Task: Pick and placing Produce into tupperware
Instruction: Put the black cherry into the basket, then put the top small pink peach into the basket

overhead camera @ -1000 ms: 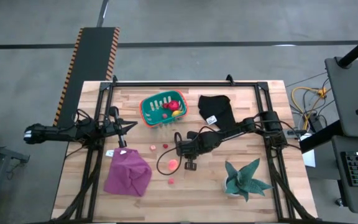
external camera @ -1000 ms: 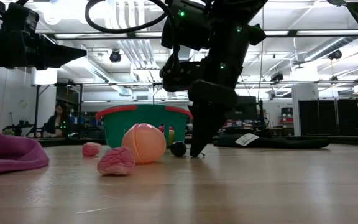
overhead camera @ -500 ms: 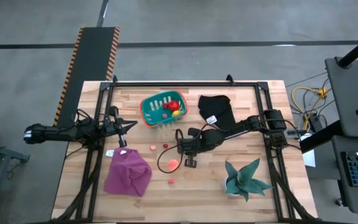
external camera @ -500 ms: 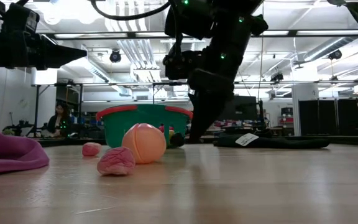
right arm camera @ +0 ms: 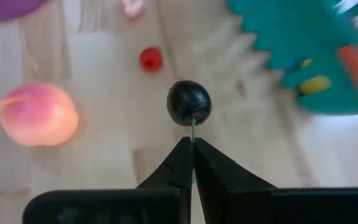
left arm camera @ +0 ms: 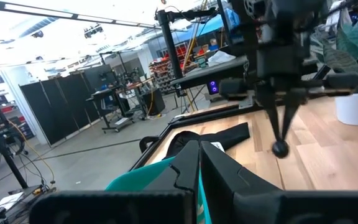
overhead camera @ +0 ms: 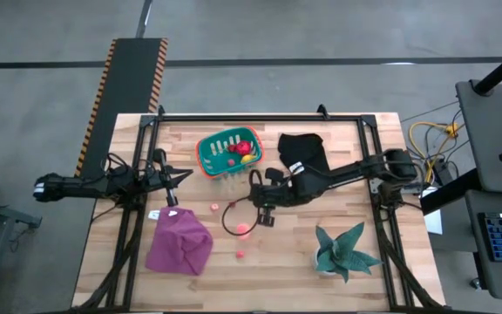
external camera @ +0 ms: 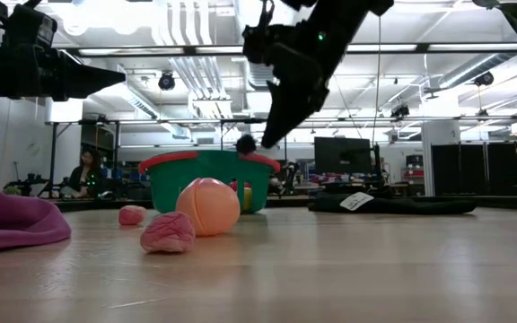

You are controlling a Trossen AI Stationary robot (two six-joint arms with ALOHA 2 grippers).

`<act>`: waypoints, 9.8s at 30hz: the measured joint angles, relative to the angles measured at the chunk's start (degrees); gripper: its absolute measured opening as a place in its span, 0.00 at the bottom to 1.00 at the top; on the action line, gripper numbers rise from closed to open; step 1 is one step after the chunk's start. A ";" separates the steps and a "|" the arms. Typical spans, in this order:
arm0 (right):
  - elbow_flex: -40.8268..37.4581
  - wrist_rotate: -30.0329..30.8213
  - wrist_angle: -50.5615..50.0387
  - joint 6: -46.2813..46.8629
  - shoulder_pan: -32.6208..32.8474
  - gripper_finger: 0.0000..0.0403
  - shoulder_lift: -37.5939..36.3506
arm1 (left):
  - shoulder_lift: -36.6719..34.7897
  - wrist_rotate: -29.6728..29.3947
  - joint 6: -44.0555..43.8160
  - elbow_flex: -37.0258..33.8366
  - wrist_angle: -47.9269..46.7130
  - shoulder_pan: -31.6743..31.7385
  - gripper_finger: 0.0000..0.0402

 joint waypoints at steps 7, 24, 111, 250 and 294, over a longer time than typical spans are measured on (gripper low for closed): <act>0.02 1.17 5.31 -3.41 -3.00 0.02 -3.94 | -0.08 0.00 0.00 0.00 0.03 -0.01 0.00; 0.08 -3.47 20.99 -8.43 -17.50 0.02 -3.04 | -0.05 -0.20 0.31 0.00 0.04 0.00 0.00; 10.19 -22.51 6.27 -7.36 -9.74 0.72 -17.30 | 0.44 -1.48 0.21 -0.01 -0.18 -0.02 0.00; -75.63 -17.77 25.20 -14.47 -4.30 0.02 -104.91 | 2.87 5.62 -10.59 0.76 30.27 -0.02 0.75; -75.67 -17.79 25.18 -10.95 -4.29 0.02 -101.74 | 54.53 1.51 -37.21 30.56 -24.09 -8.73 0.75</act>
